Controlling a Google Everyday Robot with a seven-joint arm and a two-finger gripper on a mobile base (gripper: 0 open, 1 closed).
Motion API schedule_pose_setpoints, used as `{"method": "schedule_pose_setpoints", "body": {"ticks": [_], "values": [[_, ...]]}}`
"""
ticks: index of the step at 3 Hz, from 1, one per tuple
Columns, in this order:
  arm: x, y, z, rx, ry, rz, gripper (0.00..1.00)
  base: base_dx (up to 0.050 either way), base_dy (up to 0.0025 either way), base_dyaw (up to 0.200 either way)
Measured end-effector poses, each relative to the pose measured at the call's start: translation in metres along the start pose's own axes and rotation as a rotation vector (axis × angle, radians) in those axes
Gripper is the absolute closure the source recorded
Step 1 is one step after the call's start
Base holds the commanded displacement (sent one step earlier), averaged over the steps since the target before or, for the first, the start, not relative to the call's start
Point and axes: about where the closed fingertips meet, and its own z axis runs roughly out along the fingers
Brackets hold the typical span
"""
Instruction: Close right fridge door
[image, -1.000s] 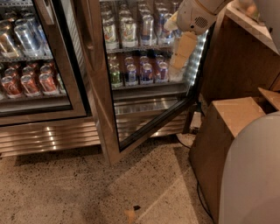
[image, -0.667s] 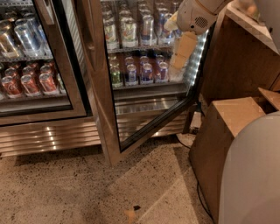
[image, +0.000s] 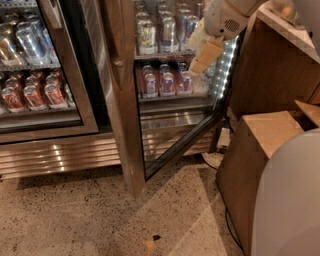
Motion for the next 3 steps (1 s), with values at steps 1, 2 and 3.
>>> {"method": "schedule_pose_setpoints", "body": {"ticks": [1, 2, 3], "values": [[0.0, 0.0, 0.0, 0.0, 0.0, 0.0, 0.65, 0.0, 0.0, 0.0], [0.0, 0.0, 0.0, 0.0, 0.0, 0.0, 1.0, 0.025, 0.00221, 0.172], [0.0, 0.0, 0.0, 0.0, 0.0, 0.0, 1.0, 0.038, 0.00249, 0.13]]}}
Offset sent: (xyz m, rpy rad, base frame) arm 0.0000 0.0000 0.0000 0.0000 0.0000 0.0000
